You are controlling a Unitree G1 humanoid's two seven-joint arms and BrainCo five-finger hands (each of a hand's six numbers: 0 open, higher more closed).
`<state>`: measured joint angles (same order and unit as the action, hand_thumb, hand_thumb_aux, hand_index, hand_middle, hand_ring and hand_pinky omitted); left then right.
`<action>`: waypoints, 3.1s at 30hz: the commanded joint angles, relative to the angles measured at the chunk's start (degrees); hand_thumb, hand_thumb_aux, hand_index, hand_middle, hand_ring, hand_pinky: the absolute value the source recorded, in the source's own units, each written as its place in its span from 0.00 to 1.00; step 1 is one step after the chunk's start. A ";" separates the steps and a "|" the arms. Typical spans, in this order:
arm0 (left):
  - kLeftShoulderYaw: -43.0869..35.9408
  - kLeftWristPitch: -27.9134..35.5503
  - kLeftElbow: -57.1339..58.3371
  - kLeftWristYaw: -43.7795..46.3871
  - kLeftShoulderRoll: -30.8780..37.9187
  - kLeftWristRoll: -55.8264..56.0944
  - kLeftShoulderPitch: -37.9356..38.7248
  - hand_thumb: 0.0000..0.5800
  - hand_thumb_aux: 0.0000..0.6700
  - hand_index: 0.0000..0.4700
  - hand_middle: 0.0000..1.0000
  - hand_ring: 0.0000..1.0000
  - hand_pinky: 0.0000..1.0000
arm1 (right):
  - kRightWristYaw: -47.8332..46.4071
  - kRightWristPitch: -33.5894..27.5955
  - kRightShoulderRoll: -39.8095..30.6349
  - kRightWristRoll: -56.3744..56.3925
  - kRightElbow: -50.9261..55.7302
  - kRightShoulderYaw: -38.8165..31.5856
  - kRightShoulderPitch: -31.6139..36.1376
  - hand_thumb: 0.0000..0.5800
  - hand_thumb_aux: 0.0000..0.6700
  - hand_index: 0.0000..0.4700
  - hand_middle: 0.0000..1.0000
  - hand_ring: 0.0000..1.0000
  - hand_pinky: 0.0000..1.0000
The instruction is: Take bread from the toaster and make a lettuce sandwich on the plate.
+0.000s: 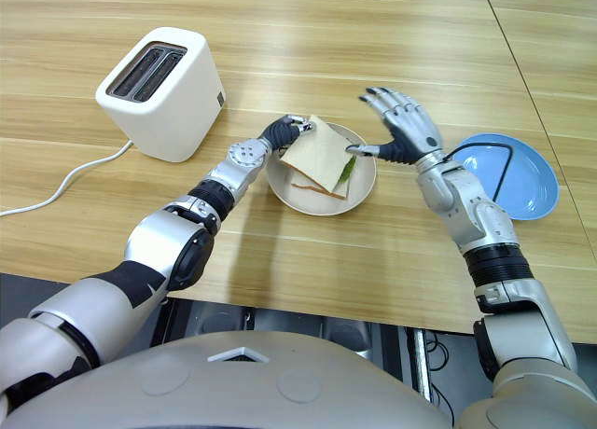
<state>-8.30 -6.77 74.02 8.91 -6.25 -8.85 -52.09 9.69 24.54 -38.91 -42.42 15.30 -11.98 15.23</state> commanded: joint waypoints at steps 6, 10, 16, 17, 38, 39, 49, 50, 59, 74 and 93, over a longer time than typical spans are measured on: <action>-2.52 3.37 3.08 -1.98 -0.96 -5.36 -0.43 1.00 1.00 0.98 1.00 1.00 1.00 | -5.62 1.40 -1.44 -11.69 -5.21 -9.78 -1.26 0.00 0.00 0.00 0.00 0.00 0.00; -2.77 3.93 3.32 -3.20 -0.71 -6.69 -0.92 1.00 1.00 0.98 1.00 1.00 1.00 | -8.20 1.01 -1.53 -14.16 -4.30 -12.78 -1.57 0.00 0.00 0.00 0.00 0.00 0.00; -2.18 3.92 3.16 -3.23 -0.64 -7.06 -1.07 1.00 1.00 0.98 1.00 1.00 1.00 | -18.22 -1.16 -0.36 -14.10 4.06 -17.08 -1.22 0.00 0.00 0.00 0.00 0.00 0.00; -2.19 3.79 3.09 -3.38 -0.62 -7.20 -1.10 1.00 1.00 0.98 1.00 1.00 1.00 | -19.65 -1.34 -0.14 -14.01 5.36 -17.68 -1.19 0.00 0.00 0.00 0.00 0.00 0.00; -7.50 4.09 -59.53 -21.76 14.50 -27.00 16.02 0.00 0.00 0.00 0.00 0.00 0.00 | -24.86 -4.08 3.37 -10.08 10.36 -20.54 -3.14 0.00 0.00 0.00 0.00 0.00 0.00; -7.23 5.01 -62.02 -20.77 14.72 -26.94 17.45 0.00 0.00 0.00 0.00 0.00 0.00 | -24.00 -3.80 3.36 -9.89 9.79 -20.17 -3.05 0.00 0.00 0.00 0.00 0.00 0.00; -0.56 1.77 -65.78 -9.65 16.31 -10.43 30.48 0.00 0.00 0.00 1.00 1.00 1.00 | 2.38 7.18 3.30 1.11 -15.72 1.22 -4.45 0.00 0.00 0.00 0.00 0.00 0.00; 0.37 -0.50 -66.94 -10.73 17.44 -10.59 32.05 0.00 0.00 0.00 1.00 1.00 1.00 | 2.62 7.41 3.30 3.24 -17.42 3.43 -4.90 0.00 0.00 0.00 0.00 0.00 0.00; 1.94 -8.00 -75.40 -2.70 34.76 -13.58 45.30 1.00 1.00 0.98 1.00 1.00 1.00 | -13.38 -0.29 -1.53 11.99 -24.80 10.34 -19.45 0.00 0.00 0.00 0.00 0.00 0.00; -9.13 0.49 -74.56 17.65 41.83 -19.15 53.29 1.00 1.00 0.98 1.00 1.00 1.00 | -35.17 -5.67 -5.65 18.55 -24.64 5.06 -36.08 1.00 1.00 0.98 1.00 1.00 1.00; -19.32 -6.04 -23.29 2.11 18.88 -24.88 19.31 0.85 0.61 0.59 1.00 1.00 1.00 | -22.91 4.07 5.18 6.47 24.12 -9.79 5.58 1.00 0.97 0.95 0.72 0.72 0.72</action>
<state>-27.45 -13.20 44.07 14.48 13.21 -32.91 -31.27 -17.80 28.46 -34.25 -32.51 32.61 -20.40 18.22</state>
